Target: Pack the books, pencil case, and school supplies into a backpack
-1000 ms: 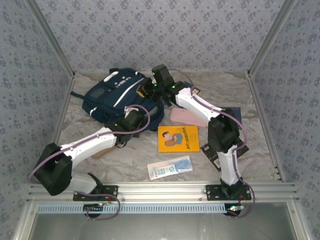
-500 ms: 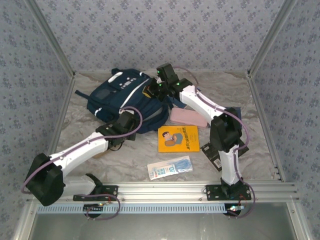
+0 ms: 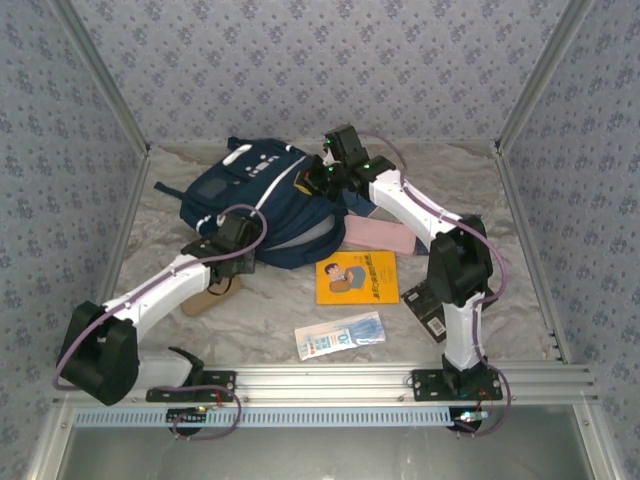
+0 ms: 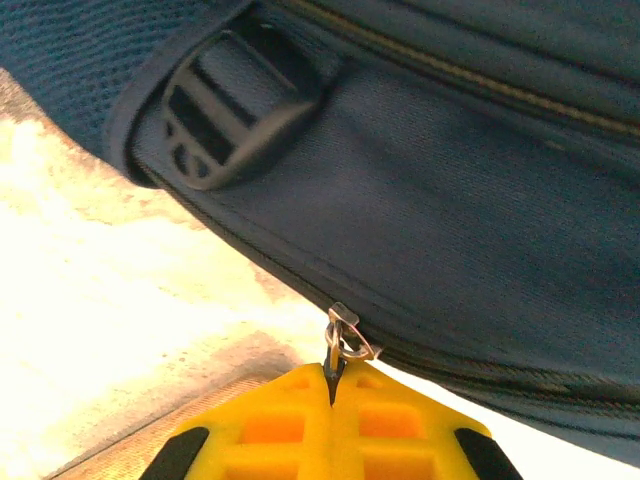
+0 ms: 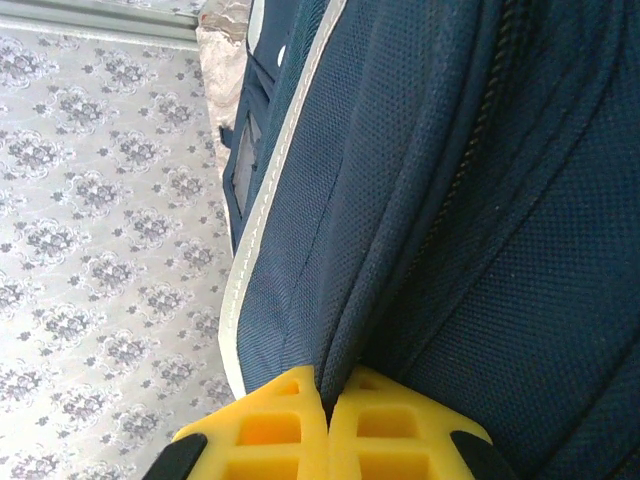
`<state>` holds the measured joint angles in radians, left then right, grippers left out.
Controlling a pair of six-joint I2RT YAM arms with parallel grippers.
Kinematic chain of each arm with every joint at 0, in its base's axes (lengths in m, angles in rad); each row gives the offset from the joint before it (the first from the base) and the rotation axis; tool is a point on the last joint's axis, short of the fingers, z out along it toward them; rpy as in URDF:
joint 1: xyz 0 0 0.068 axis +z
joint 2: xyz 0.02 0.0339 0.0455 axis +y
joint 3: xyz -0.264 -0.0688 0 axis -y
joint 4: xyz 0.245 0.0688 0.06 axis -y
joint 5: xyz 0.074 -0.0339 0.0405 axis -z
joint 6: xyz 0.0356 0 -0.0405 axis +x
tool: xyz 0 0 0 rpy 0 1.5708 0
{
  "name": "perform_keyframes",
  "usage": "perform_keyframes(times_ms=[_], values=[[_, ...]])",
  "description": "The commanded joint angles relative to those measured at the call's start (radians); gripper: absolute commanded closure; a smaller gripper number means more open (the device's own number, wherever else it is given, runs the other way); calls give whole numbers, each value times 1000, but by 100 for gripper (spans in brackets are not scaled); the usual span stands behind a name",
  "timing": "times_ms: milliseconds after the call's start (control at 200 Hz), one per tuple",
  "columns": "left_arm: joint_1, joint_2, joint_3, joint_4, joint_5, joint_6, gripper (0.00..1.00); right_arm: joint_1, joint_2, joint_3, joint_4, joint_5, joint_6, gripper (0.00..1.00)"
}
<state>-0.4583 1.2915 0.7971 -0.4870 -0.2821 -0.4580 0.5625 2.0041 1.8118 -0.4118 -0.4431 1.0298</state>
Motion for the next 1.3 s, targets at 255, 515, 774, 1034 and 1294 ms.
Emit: perform_keyframes(times_ms=[255,515,774,1034,1294], values=[[191,146,149,-2,94,-24,95,2,-56,46,16,-45,-81,100],[219,81,172,-40,136,-22,54,26,-22,57,39,-28,-48,100],[219,-95,158,-122,211,-11,44,27,115,201,-72,29,-130,98],[210,-153,163,-185,375,17,40,39,206,258,-119,2,-180,83],[126,-160,217,-220,405,35,35,53,134,297,-388,202,-475,40]])
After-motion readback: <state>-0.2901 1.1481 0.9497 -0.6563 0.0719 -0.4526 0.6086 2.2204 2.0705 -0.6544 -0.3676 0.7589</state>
